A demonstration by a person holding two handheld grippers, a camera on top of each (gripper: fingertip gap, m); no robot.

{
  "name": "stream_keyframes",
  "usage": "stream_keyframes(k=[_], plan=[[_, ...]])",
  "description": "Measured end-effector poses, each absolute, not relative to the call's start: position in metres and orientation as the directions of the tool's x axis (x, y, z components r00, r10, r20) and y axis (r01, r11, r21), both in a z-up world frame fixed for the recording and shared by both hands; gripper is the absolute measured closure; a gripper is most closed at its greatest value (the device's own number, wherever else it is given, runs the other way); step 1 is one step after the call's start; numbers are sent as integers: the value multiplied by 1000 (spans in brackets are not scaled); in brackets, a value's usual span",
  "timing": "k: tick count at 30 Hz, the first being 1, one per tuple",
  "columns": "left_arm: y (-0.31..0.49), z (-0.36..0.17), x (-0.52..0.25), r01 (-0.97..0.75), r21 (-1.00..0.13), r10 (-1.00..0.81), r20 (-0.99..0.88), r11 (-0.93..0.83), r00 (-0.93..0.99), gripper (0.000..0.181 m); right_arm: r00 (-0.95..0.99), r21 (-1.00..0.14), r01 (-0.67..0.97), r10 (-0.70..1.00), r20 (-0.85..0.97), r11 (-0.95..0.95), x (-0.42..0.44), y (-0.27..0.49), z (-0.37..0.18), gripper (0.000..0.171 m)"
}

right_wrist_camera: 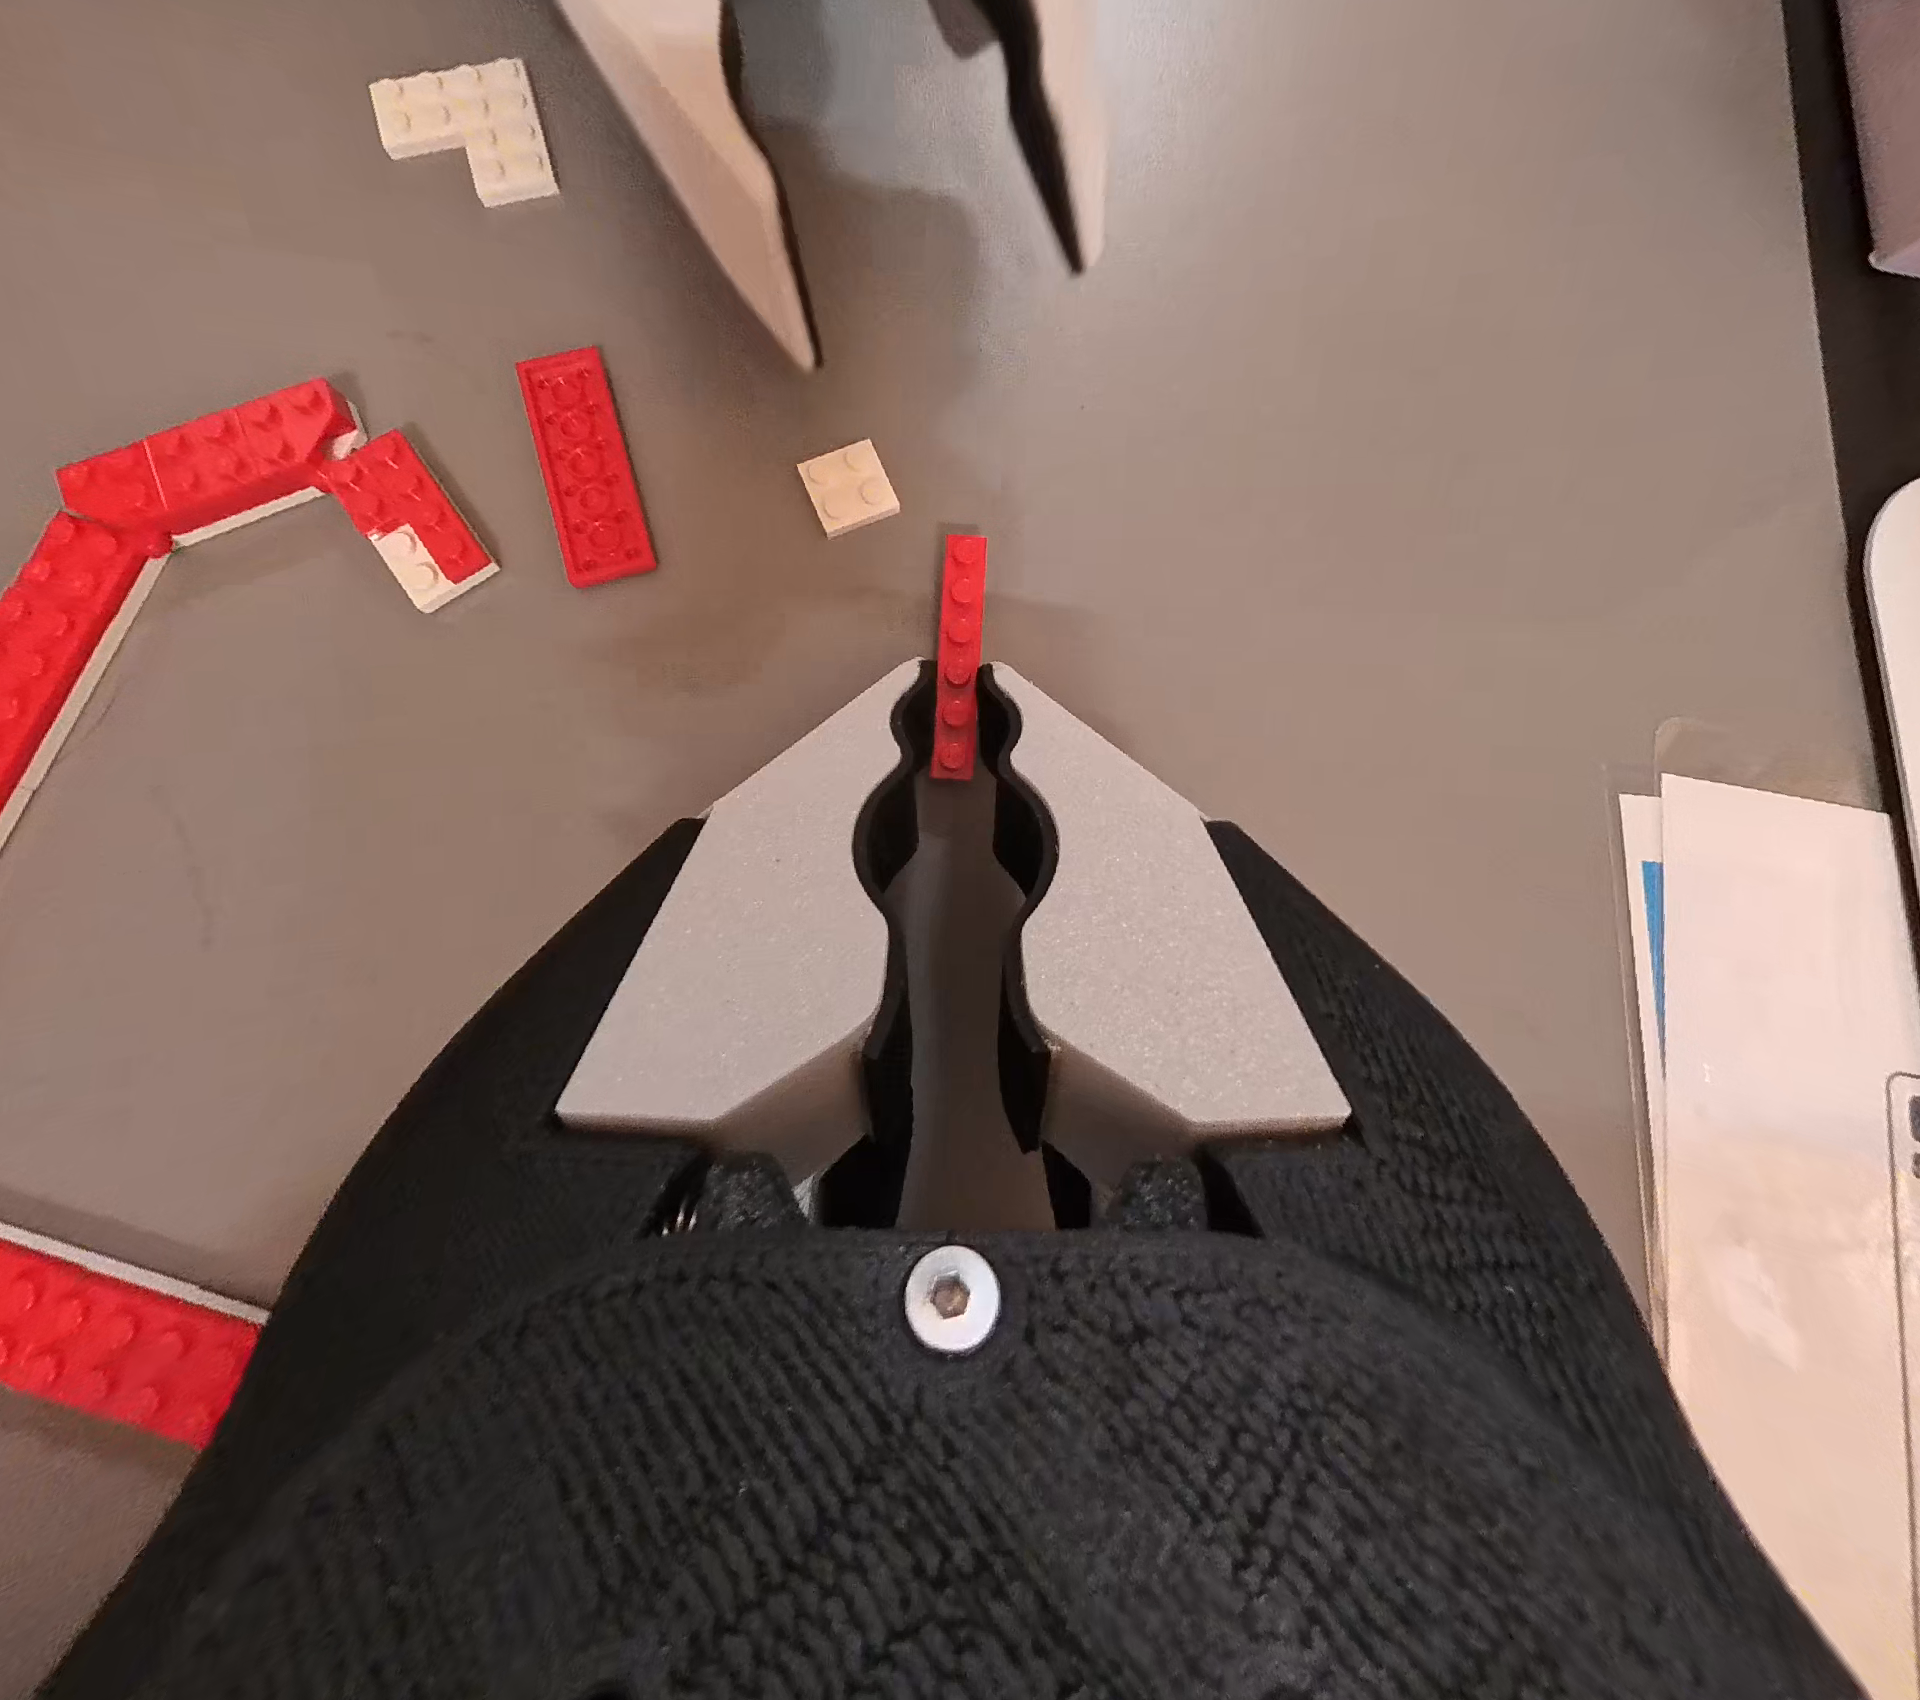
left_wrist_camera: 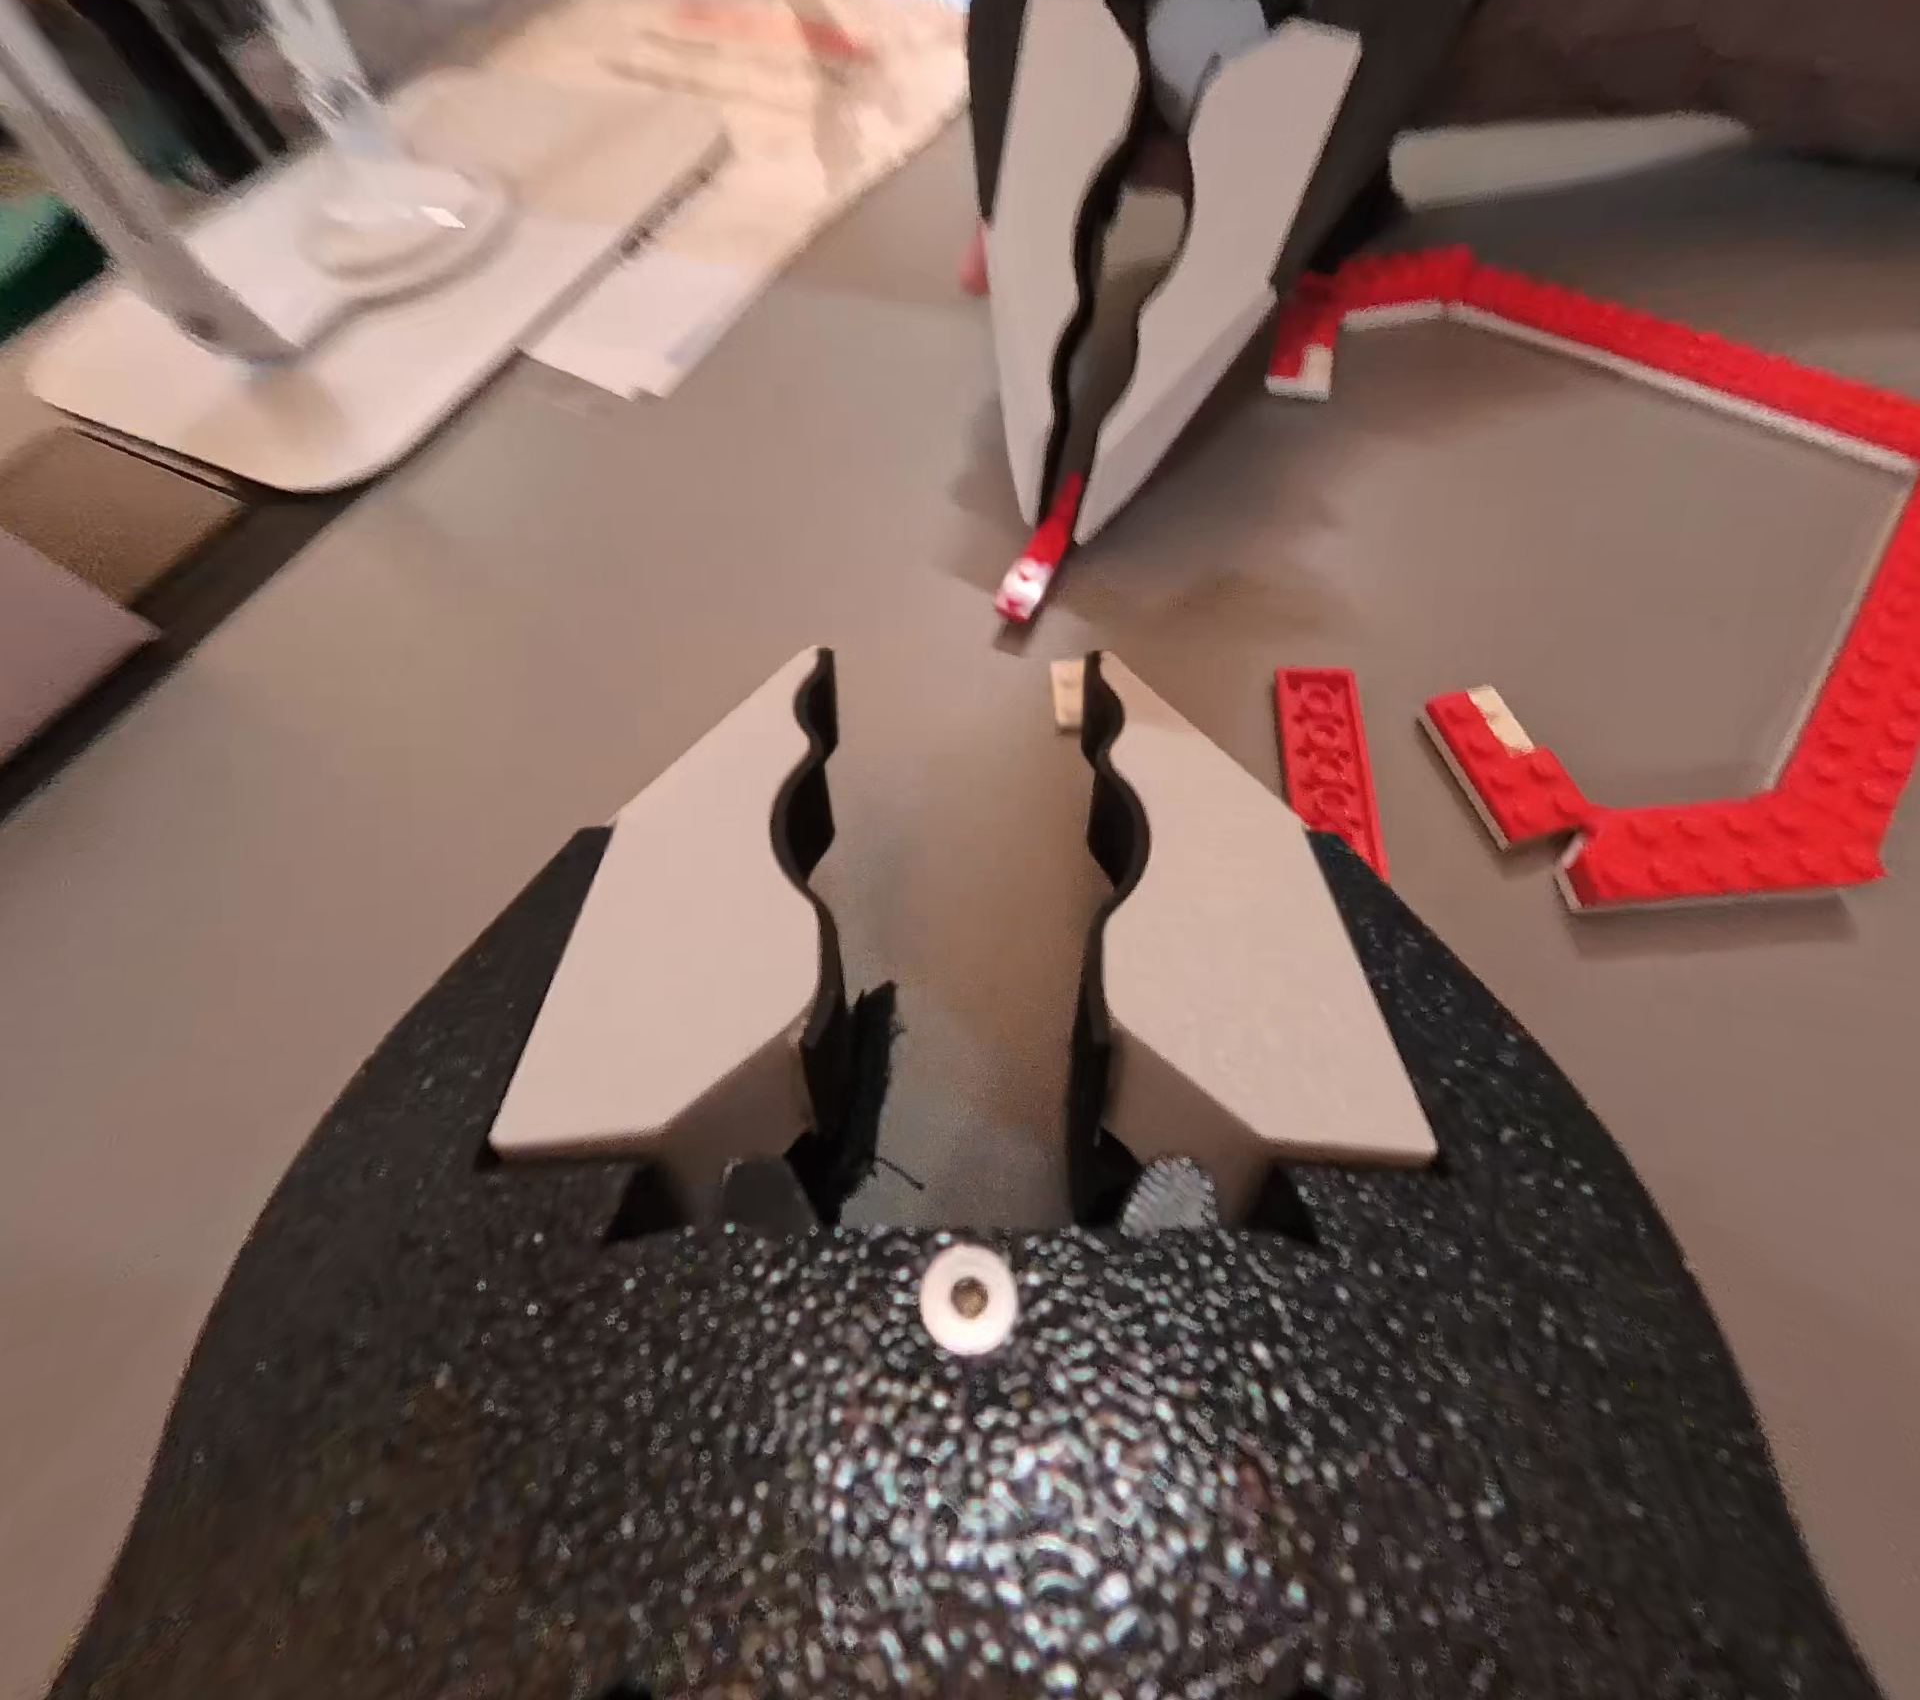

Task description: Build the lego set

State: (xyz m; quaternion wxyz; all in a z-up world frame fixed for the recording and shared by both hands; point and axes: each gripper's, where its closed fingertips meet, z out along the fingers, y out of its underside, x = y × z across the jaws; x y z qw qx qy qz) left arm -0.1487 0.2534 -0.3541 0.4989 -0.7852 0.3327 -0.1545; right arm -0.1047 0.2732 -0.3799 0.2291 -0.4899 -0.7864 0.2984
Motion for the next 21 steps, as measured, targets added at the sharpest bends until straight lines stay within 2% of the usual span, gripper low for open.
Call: stream_keyframes(k=[3,8,12,21], plan=[[257,-332,-155,-287,-938,-612,-112,-196,783,138,-420,-698,623,904,82,353,-105,273,-378,165],[256,-315,-176,-259,-959,-481,-174,-115,859,142,-425,-704,608,899,102,367,-107,272,-374,165],[248,-326,-181,-229,-951,-504,-98,-206,858,138,-443,-703,594,888,120,391,-111,271,-372,165],[238,-348,-179,-337,-901,-550,-140,-274,823,146,-547,-692,518,817,184,503,-140,261,-366,165]])
